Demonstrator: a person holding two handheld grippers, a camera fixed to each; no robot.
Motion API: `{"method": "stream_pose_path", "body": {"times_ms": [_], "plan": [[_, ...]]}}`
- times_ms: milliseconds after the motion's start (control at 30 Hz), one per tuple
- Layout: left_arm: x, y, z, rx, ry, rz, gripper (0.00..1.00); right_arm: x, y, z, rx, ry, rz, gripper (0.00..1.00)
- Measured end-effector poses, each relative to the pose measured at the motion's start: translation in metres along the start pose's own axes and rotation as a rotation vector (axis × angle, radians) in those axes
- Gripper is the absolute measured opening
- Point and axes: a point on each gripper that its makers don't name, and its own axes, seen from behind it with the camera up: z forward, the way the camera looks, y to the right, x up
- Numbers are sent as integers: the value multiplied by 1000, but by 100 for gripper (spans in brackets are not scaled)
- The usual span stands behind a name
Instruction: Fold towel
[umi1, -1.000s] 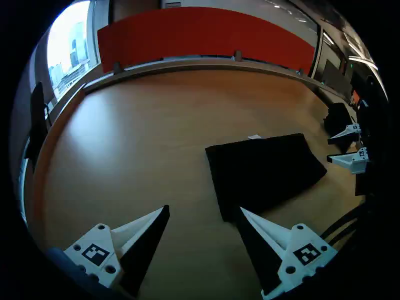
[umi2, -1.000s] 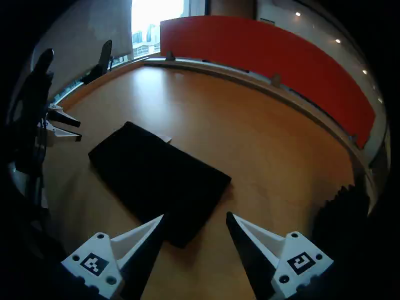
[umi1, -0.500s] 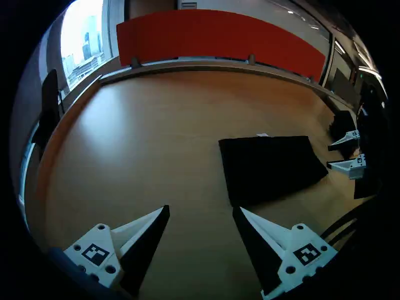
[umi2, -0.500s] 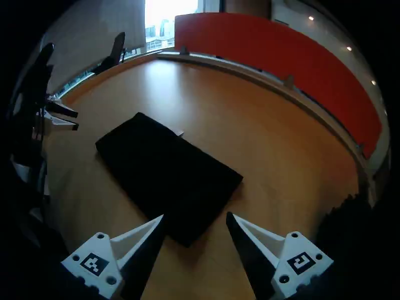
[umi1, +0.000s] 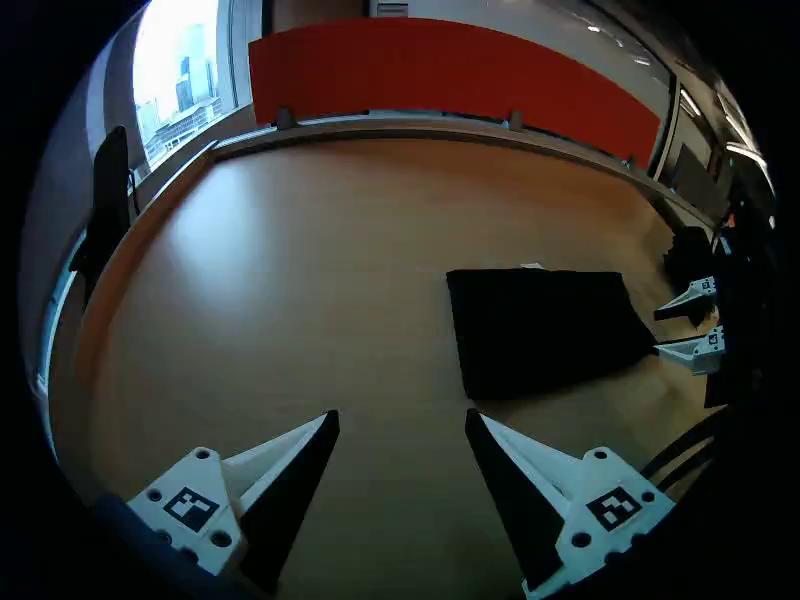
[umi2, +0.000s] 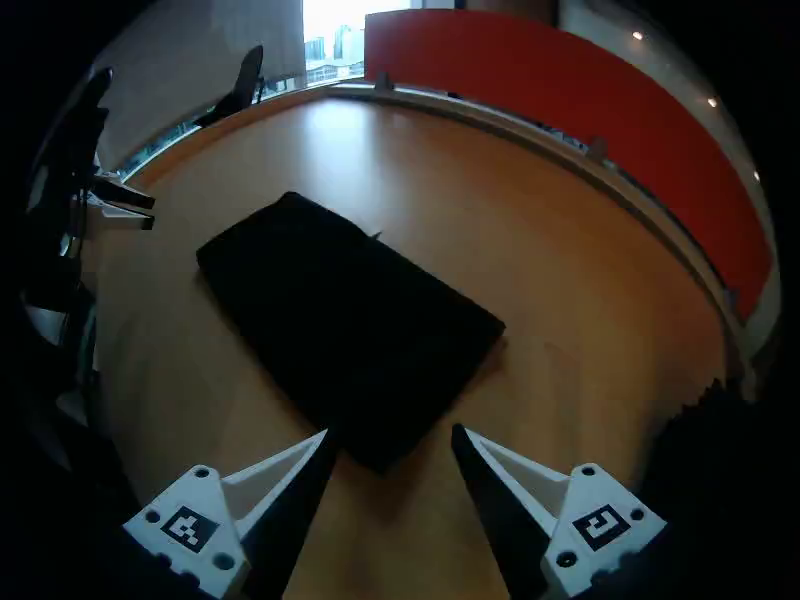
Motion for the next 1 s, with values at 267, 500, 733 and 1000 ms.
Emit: {"method": "stream_pose_path", "body": {"times_ms": [267, 500, 733, 1000], "plan": [[-1, 2, 1, 2, -3, -3, 94, -16, -7, 0, 33, -34, -5, 66], [-2, 3, 0, 2, -6, -6, 94, -18, -15, 0, 72, -38, 4, 43], [-4, 2, 0, 2, -9, -5, 94, -18, -15, -1, 89, -35, 13, 31], [-6, 1, -1, 4, -9, -1, 94, -19, -15, -1, 96, -34, 11, 12]]}}
